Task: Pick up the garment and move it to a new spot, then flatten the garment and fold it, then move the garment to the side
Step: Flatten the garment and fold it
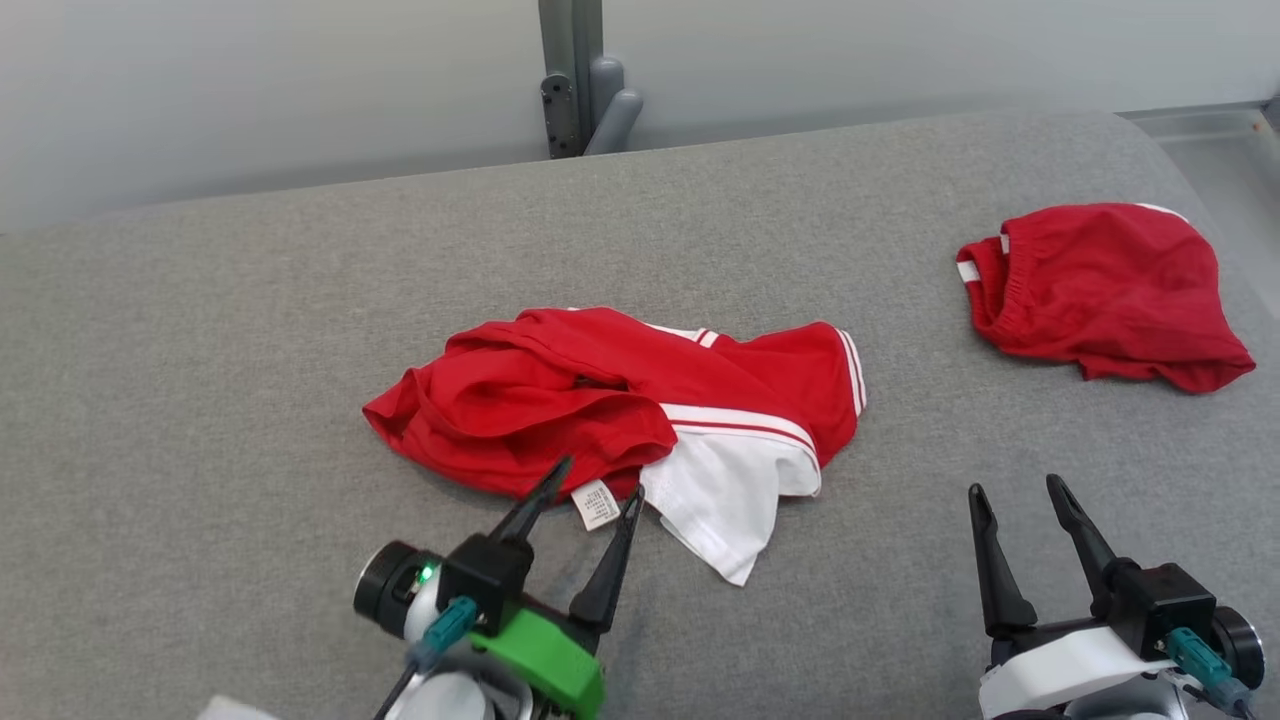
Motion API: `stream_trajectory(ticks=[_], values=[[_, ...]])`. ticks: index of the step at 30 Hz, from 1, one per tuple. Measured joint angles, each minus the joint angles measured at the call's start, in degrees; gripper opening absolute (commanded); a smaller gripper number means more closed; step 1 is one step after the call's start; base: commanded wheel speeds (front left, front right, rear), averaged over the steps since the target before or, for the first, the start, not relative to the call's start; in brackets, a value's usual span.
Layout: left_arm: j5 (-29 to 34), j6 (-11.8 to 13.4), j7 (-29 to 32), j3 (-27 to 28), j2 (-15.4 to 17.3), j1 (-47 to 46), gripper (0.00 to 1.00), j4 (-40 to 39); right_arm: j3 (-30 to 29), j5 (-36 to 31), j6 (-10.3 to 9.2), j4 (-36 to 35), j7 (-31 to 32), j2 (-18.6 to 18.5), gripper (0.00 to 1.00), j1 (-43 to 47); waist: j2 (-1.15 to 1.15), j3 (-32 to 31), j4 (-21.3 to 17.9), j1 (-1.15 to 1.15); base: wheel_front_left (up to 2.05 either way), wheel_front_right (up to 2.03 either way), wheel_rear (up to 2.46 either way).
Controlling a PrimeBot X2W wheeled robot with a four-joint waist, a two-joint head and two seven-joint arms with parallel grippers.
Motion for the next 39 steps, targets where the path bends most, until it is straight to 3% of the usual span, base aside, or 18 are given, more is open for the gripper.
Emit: stream_trajectory(ticks=[8,16,17,19,20,25,28,35,39], values=[[0.6,-1.1,0.8,-5.0,-0.7,-12.5,1.0,15.0,-0.1,1.3,0.0,0.2,0.0,0.0,1.0,-1.4,0.0,2.7,-4.3,0.0,0.0,0.0,0.0],[0.7,-1.3,1.7,-7.2,1.4,-19.7,1.0,24.9,-0.4,2.7,0.0,0.6,0.0,0.0,1.0,-2.2,0.0,5.4,-8.4,0.0,0.0,0.0,0.0],[0.7,-1.4,2.3,-7.6,1.6,-20.2,0.81,25.9,-0.3,2.7,0.0,0.6,0.0,0.0,1.0,-2.2,0.0,5.7,-8.7,0.0,0.0,0.0,0.0],[0.7,-1.4,3.1,-8.5,2.0,-21.3,0.18,27.6,-0.3,2.9,0.0,0.7,0.0,0.0,1.0,-2.3,0.0,6.3,-9.1,0.0,0.0,0.0,0.0],[0.4,-1.4,3.7,-9.3,2.3,-21.9,0.0,28.2,-0.3,3.1,0.0,0.7,0.0,0.0,1.0,-2.3,0.0,6.5,-9.2,0.0,0.0,0.0,0.0],[-4.7,-1.4,5.0,-12.0,3.2,-23.9,0.0,28.0,-0.4,3.4,0.0,0.9,0.0,0.0,1.0,-2.6,0.0,6.6,-8.7,0.0,0.0,0.0,0.0],[-10.2,-1.4,5.8,-11.2,3.5,-24.8,0.0,23.3,-0.8,3.7,0.0,0.9,0.0,0.0,1.0,-2.5,0.0,6.4,-7.9,0.0,0.0,0.0,0.0],[-22.1,-1.4,15.6,-8.0,7.1,-25.9,0.0,2.8,-0.7,5.0,0.0,1.5,0.0,0.0,1.0,-1.9,0.0,5.4,-5.7,0.0,0.0,0.0,0.0],[-28.3,1.7,25.5,-5.6,7.4,-25.9,0.0,-10.0,0.5,6.2,0.0,1.9,0.0,0.0,1.0,-2.2,0.0,4.8,-4.6,0.0,0.0,0.0,0.0]])
